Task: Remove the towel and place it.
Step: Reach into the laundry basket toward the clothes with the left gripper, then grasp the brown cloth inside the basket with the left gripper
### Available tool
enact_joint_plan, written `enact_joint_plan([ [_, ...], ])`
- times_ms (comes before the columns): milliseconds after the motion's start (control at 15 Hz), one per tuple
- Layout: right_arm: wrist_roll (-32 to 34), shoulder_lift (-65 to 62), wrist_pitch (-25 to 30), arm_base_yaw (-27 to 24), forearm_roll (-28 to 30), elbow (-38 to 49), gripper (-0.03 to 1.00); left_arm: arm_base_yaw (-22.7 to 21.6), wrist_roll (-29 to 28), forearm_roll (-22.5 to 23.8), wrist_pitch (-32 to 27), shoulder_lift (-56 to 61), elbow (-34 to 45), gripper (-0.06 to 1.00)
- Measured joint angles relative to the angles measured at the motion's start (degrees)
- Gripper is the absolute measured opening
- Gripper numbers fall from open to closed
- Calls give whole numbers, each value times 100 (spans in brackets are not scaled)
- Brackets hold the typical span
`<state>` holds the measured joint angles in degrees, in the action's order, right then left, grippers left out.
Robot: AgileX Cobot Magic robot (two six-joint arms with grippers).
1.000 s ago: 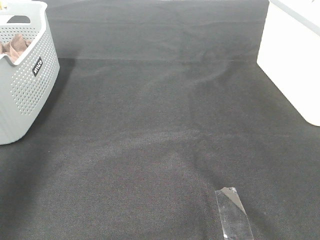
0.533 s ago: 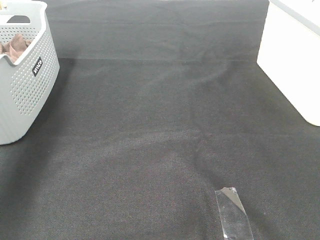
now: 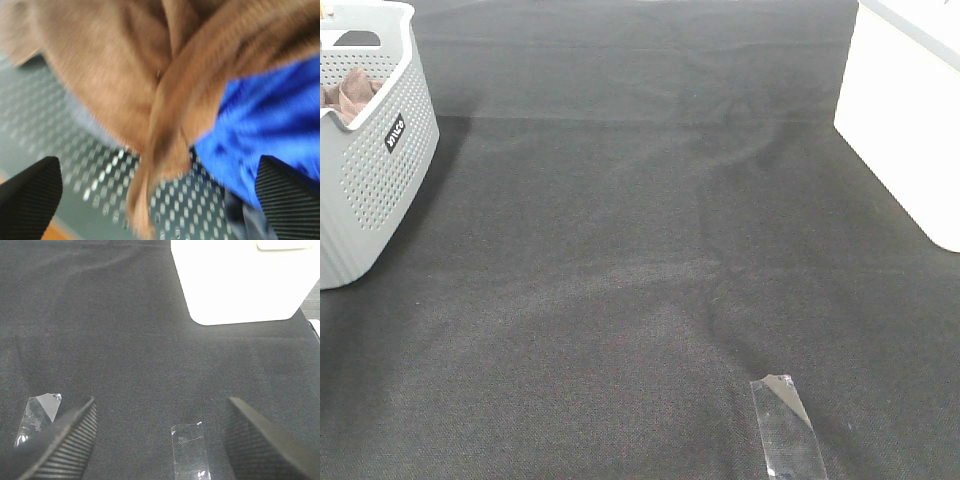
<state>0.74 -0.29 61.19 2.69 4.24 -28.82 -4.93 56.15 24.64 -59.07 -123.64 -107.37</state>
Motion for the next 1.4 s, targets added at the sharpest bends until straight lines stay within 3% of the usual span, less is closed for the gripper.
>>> enact_joint_plan([
  [133, 0, 0, 0, 0, 0, 0, 69, 0, 17, -17, -17, -103, -29, 96],
  [200, 0, 0, 0, 0, 0, 0, 69, -6, 29, -23, -63, -103, -46, 86],
  [267, 0, 0, 0, 0, 0, 0, 69, -6, 34, -11, -115, -103, -57, 69],
  [400, 0, 0, 0, 0, 0, 0, 69, -6, 34, 29, -229, -103, -57, 18],
  [467, 0, 0, 0, 0, 0, 0, 69, -6, 6, 103, -229, -103, -57, 6],
  [533, 0, 0, 0, 0, 0, 0, 69, -6, -80, 155, -229, -103, -57, 2],
  [867, 0, 0, 0, 0, 0, 0, 69, -6, -246, 138, -229, -103, -57, 0],
  [1400, 0, 0, 0, 0, 0, 0, 69, 0, -476, -258, -229, 160, -57, 0],
])
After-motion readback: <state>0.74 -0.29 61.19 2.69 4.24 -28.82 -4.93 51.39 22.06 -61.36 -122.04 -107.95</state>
